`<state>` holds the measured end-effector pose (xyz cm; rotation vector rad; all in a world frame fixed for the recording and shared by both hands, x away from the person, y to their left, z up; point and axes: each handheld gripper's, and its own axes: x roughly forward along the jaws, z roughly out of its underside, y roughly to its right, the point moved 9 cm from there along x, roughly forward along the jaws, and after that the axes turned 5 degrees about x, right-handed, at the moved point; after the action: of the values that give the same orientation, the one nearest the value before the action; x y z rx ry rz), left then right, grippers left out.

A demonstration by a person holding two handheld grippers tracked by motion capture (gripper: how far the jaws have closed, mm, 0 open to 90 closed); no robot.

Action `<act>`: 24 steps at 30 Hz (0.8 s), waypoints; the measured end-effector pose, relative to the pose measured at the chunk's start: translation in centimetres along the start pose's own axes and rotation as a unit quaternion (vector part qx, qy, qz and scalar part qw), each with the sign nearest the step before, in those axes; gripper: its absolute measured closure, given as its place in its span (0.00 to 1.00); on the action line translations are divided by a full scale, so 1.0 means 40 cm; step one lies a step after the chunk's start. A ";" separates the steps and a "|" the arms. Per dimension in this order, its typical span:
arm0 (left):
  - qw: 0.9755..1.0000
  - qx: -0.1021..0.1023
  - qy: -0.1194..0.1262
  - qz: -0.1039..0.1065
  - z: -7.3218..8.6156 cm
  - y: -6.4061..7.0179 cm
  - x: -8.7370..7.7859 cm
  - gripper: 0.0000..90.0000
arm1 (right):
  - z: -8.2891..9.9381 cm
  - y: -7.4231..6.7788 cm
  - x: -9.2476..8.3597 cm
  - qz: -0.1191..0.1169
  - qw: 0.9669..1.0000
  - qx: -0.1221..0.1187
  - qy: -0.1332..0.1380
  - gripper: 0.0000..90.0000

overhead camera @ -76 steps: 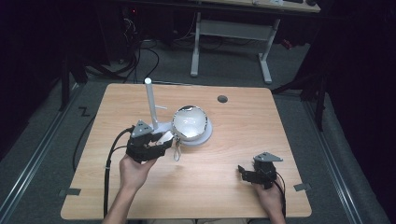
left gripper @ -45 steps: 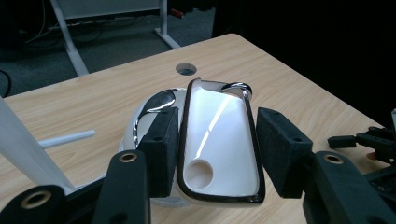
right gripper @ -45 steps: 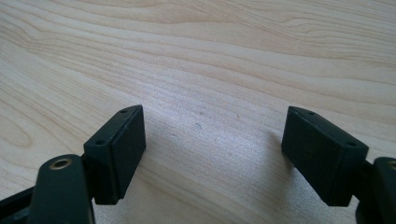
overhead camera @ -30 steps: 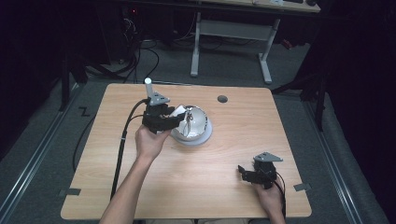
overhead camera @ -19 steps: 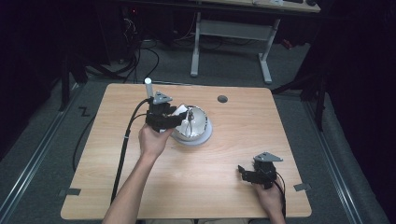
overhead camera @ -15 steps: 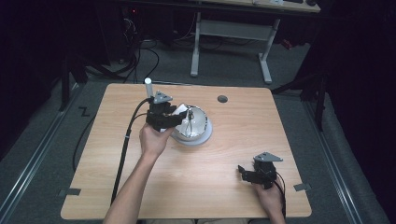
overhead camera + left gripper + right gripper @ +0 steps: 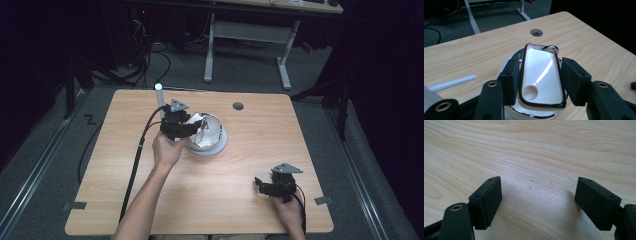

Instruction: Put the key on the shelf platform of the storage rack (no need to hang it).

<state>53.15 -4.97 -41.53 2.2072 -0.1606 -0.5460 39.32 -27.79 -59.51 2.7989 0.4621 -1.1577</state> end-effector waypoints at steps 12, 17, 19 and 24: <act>1.000 -0.001 -0.016 -0.004 0.053 -0.002 0.029 0.56 | 0.000 0.000 0.000 0.000 1.000 0.000 0.000 0.25; 1.000 0.004 -0.023 -0.008 0.080 -0.006 0.043 0.56 | 0.000 -0.001 0.000 0.000 1.000 0.000 0.001 0.25; 1.000 0.008 -0.025 -0.011 0.089 -0.012 0.051 0.56 | 0.000 -0.001 0.000 0.000 1.000 0.000 0.000 0.25; 0.999 -0.002 -0.031 -0.018 0.104 -0.030 0.068 0.56 | 0.000 -0.001 0.000 0.000 1.000 0.000 0.000 0.25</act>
<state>53.69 -7.92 -45.66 2.1934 -0.1526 -0.6330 39.31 -27.76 -59.51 2.7991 0.4635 -1.1569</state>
